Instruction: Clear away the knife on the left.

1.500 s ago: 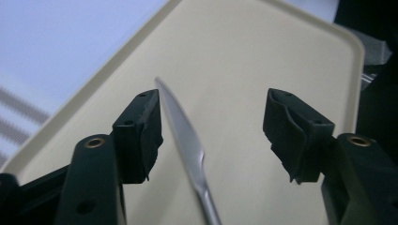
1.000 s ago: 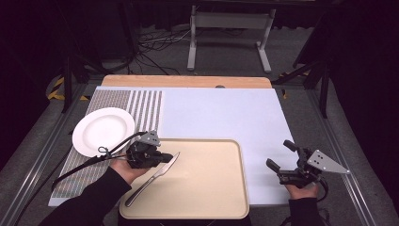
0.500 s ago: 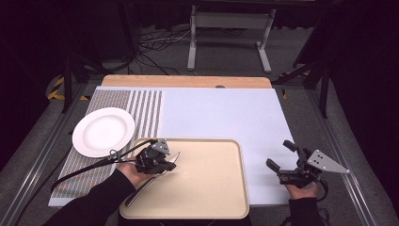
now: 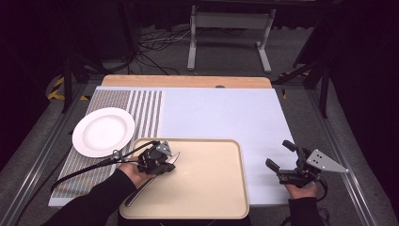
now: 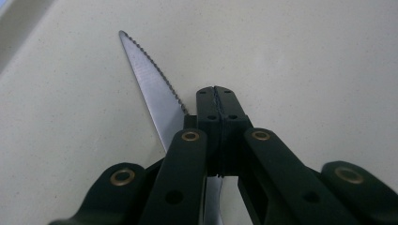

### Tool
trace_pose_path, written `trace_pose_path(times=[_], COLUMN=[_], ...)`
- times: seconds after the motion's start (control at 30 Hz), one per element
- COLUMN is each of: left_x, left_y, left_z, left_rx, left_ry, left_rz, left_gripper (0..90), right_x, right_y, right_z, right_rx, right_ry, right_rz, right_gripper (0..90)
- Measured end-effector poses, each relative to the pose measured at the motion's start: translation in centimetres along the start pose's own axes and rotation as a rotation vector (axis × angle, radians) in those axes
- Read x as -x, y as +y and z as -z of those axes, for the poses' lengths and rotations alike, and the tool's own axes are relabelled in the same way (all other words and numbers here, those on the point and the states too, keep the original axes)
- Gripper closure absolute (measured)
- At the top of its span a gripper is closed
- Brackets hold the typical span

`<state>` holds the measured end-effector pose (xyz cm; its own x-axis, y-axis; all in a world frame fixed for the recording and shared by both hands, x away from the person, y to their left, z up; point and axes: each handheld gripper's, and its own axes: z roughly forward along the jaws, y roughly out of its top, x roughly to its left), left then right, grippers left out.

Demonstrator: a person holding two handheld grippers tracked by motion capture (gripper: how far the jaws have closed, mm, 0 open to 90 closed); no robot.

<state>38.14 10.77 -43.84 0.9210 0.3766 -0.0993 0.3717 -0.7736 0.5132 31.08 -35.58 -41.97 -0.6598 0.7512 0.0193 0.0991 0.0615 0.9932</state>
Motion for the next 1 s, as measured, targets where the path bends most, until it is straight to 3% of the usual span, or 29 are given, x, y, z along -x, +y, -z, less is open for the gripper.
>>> trace_pose_path(times=[1.0], left_x=[-0.9], left_y=[-1.4], left_z=[1.5], left_rx=[-0.073], left_ry=[0.120], left_rz=[-0.063], left_gripper=[90.0], right_x=[0.0], right_y=[0.1], right_z=[0.1], right_rx=[0.002], right_ry=[0.012], right_rz=[-0.007], right_gripper=[2.3])
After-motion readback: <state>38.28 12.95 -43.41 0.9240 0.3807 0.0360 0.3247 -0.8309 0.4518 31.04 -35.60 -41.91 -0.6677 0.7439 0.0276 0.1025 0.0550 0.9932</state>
